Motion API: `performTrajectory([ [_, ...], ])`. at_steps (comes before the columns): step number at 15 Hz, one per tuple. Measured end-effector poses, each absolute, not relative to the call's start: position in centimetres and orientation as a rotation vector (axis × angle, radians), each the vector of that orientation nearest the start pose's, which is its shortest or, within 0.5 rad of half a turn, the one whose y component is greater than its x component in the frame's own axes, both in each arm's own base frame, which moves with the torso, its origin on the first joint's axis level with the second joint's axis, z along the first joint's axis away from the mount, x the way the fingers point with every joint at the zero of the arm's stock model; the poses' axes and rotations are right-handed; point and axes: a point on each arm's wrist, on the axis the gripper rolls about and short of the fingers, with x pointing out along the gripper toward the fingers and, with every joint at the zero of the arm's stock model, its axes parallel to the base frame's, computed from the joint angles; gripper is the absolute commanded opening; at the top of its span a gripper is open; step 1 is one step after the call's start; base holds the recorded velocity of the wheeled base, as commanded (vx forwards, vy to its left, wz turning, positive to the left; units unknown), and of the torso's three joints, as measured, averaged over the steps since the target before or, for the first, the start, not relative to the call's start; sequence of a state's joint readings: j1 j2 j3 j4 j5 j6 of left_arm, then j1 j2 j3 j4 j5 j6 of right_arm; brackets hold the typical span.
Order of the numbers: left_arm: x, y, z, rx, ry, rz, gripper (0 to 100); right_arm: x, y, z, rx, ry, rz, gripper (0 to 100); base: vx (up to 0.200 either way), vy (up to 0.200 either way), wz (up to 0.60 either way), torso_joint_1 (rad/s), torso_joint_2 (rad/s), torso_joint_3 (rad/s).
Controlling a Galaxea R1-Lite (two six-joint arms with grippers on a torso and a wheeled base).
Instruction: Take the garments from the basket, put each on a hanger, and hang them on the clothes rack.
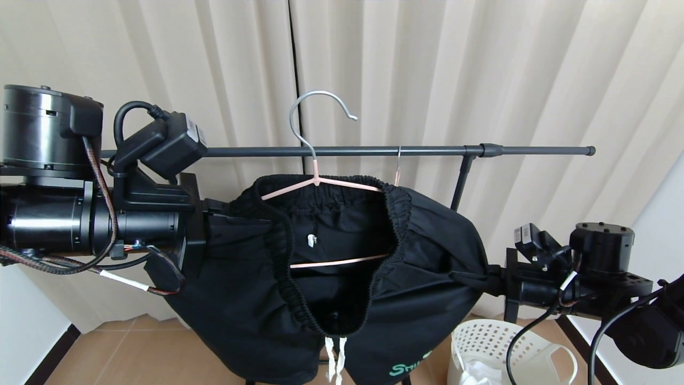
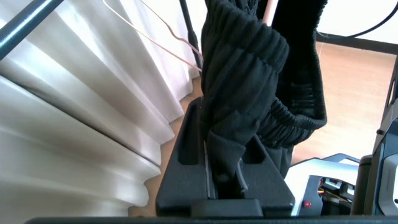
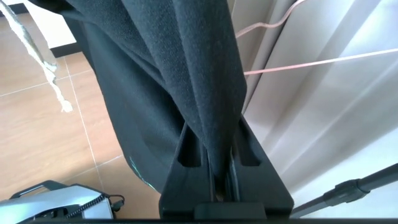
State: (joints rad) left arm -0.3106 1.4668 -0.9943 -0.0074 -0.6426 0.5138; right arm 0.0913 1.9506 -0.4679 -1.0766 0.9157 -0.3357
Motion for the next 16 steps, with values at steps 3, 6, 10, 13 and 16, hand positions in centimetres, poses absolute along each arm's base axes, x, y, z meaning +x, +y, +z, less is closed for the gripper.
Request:
performTrajectory([
  [3,23.1,-8.7,24.2,0.372,0.233,-1.024,0,28.4,4.4,7.5,-0.131,0.216,1.042,100,0.0,0.0,0.0,0.0,0.0,0.0],
  [6,23.1,-8.6,24.1,0.365,0.24,-1.023,0,28.0,4.4,8.1,-0.141,0.199,1.039,100,0.0,0.0,0.0,0.0,0.0,0.0],
  [10,23.0,-8.6,23.8,0.362,0.252,-1.023,0,27.1,4.4,9.4,-0.16,0.159,1.042,100,0.0,0.0,0.0,0.0,0.0,0.0],
  [13,22.7,-8.4,23.5,0.366,0.268,-0.997,0,26.1,4.8,10.8,-0.183,0.113,1.047,100,0.0,0.0,0.0,0.0,0.0,0.0],
  [16,22.1,-8.0,23.0,0.344,0.3,-0.95,0,24.9,5.9,12.6,-0.207,0.072,1.017,100,0.0,0.0,0.0,0.0,0.0,0.0],
])
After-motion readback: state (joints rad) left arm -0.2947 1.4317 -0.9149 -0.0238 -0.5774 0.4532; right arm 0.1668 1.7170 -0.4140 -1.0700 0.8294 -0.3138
